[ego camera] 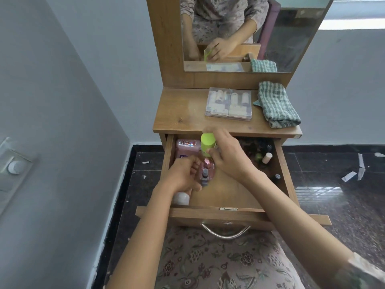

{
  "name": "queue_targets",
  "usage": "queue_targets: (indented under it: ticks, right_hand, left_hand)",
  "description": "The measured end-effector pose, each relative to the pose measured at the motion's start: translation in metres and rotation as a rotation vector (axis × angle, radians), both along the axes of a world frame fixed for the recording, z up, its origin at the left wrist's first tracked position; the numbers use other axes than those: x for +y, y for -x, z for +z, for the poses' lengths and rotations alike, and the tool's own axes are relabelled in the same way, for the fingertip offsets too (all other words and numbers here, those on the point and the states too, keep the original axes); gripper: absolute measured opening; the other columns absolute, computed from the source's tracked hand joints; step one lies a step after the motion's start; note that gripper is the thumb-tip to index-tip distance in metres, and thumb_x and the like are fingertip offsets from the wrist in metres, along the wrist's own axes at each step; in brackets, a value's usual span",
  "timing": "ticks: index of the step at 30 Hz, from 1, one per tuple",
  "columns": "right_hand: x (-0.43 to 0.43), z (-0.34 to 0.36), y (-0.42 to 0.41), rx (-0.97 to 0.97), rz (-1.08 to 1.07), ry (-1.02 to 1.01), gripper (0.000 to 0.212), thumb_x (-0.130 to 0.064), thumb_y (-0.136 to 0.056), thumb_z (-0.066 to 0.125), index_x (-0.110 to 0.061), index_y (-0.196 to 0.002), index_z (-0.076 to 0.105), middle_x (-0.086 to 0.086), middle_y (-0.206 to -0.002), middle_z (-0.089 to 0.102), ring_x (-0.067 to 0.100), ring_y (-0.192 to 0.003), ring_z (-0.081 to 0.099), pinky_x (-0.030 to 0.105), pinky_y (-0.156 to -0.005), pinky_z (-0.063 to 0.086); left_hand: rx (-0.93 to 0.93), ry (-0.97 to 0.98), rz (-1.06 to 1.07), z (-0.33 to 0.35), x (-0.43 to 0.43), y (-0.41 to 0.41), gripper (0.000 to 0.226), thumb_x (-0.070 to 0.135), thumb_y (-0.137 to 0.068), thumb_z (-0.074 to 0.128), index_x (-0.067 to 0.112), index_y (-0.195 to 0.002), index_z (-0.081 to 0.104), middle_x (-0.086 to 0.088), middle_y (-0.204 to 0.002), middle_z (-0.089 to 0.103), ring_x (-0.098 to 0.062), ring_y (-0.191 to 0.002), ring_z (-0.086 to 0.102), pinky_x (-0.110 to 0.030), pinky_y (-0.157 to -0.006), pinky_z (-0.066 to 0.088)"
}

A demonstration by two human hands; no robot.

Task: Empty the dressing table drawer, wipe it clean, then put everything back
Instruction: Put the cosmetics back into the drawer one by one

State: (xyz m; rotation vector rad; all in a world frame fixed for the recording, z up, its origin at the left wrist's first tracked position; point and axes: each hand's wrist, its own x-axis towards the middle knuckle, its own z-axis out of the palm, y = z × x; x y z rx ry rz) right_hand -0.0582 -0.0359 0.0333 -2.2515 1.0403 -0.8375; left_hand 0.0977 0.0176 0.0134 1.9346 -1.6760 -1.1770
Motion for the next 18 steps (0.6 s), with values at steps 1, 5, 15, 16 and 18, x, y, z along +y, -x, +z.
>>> queue_targets:
  ticks: [1, 5, 15, 16, 18]
  right_hand:
    - [-0.001, -0.001, -0.002, 0.072, 0.024, -0.009, 0.048, 0.006, -0.080, 0.054, -0.009, -0.125, 0.049, 0.007, -0.122, 0.053, 0.024, -0.106, 0.053, 0.039, -0.088, 0.045]
    - [-0.009, 0.001, -0.003, 0.220, 0.066, -0.023, 0.049, 0.006, -0.079, 0.053, -0.015, -0.123, 0.051, 0.001, -0.123, 0.053, 0.026, -0.105, 0.056, 0.043, -0.084, 0.049]
    - [-0.021, -0.008, -0.012, 0.479, 0.063, 0.052, 0.046, 0.000, -0.083, 0.055, -0.017, -0.125, 0.048, 0.006, -0.112, 0.058, 0.033, -0.088, 0.061, 0.042, -0.071, 0.052]
    - [-0.021, -0.008, -0.014, 0.490, 0.055, 0.069, 0.046, -0.001, -0.083, 0.056, -0.017, -0.125, 0.048, 0.006, -0.111, 0.058, 0.034, -0.087, 0.061, 0.042, -0.071, 0.052]
    - [-0.020, -0.008, -0.015, 0.525, 0.032, 0.115, 0.046, -0.005, -0.084, 0.057, -0.017, -0.127, 0.048, 0.005, -0.111, 0.060, 0.032, -0.088, 0.061, 0.040, -0.070, 0.051]
  left_hand:
    - [0.025, 0.005, 0.031, 0.000, 0.002, -0.001, 0.053, -0.004, -0.061, 0.079, 0.016, -0.106, 0.058, 0.000, -0.099, 0.063, -0.011, -0.085, 0.058, -0.024, -0.074, 0.054]
    - [0.052, 0.086, 0.148, -0.004, 0.006, 0.000, 0.041, -0.016, -0.078, 0.053, 0.012, -0.108, 0.060, -0.004, -0.098, 0.063, -0.014, -0.085, 0.060, -0.028, -0.078, 0.054]
    - [-0.083, 0.150, 0.109, -0.004, 0.009, 0.004, 0.034, -0.010, -0.082, 0.055, 0.014, -0.105, 0.060, 0.001, -0.090, 0.061, -0.006, -0.076, 0.056, -0.016, -0.067, 0.048]
    - [-0.083, 0.145, 0.110, -0.004, 0.009, 0.005, 0.036, -0.011, -0.081, 0.055, 0.014, -0.106, 0.060, -0.002, -0.093, 0.063, -0.009, -0.078, 0.057, -0.020, -0.071, 0.051]
    - [-0.087, 0.135, 0.112, -0.003, 0.009, 0.005, 0.038, -0.012, -0.080, 0.055, 0.014, -0.108, 0.061, -0.004, -0.095, 0.063, -0.011, -0.080, 0.057, -0.025, -0.076, 0.052]
